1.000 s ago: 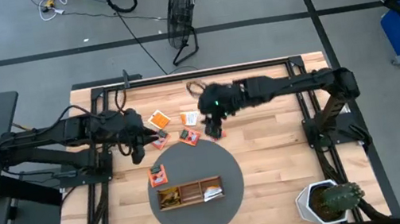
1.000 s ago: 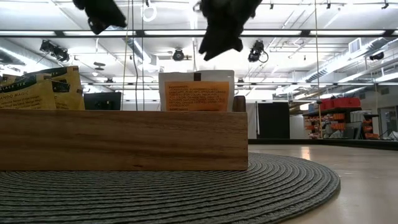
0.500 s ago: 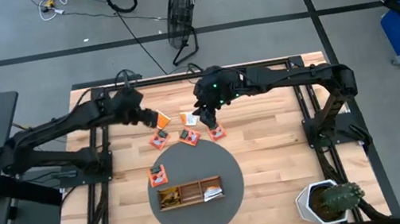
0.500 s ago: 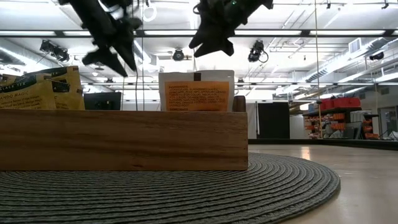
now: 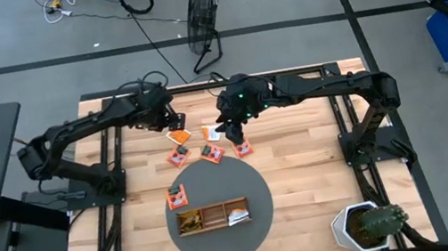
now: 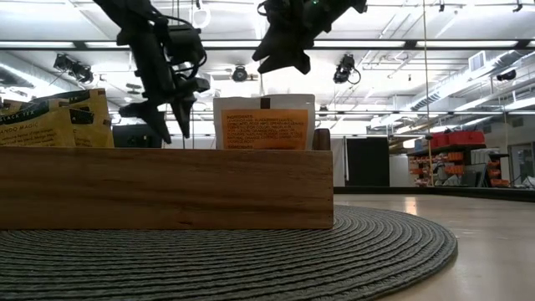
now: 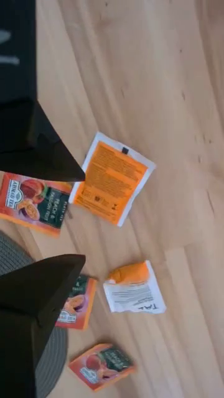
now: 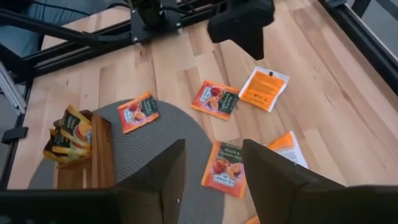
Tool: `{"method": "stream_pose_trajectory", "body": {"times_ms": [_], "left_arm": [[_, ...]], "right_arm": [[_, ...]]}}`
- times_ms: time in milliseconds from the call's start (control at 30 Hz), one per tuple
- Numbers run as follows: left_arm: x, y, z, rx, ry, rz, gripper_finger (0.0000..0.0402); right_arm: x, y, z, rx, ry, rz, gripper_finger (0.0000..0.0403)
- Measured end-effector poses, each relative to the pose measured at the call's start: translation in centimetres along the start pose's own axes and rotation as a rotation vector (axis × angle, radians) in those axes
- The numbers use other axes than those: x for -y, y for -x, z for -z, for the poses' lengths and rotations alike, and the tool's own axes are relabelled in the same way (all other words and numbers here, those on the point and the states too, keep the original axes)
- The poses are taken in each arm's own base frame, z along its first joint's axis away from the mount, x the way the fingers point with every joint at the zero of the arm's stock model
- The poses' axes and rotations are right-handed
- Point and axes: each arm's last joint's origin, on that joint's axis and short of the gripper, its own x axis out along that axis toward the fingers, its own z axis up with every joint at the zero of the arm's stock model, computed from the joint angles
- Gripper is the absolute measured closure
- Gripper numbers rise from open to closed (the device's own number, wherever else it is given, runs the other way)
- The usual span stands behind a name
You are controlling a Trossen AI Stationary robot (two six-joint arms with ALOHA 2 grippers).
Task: Pick & Place Tea
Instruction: Put the orange white tea bag into the right section of the wooden organizer
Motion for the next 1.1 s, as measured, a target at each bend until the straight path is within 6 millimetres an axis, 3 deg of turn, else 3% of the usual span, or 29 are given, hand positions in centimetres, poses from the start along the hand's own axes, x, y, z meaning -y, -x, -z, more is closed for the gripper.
{"method": "stream_pose_trajectory", "body": {"times_ms": [200,500,833,1100], "left_arm": [[0.5,0.0,-1.5,-0.005,-0.052,-0.035,0.0216],[-0.3,-1.2,-1.6,-0.06,-0.211,-0.133,0.0238],[-2.0,-2.6,-3.0,-0.106,-0.234,-0.147,0.0202],[-2.5,-5.2,-3.2,-0.163,-0.231,-0.219,0.019]], "right_arm": [[0.1,0.0,-0.1,0.011,0.003,0.04,0.0239],[0.2,0.0,0.6,-0.051,-0.022,0.045,0.0239],[0.2,0.0,0.7,-0.065,-0.161,0.049,0.0239],[0.1,0.0,0.7,-0.063,-0.233,0.05,0.0239]]}}
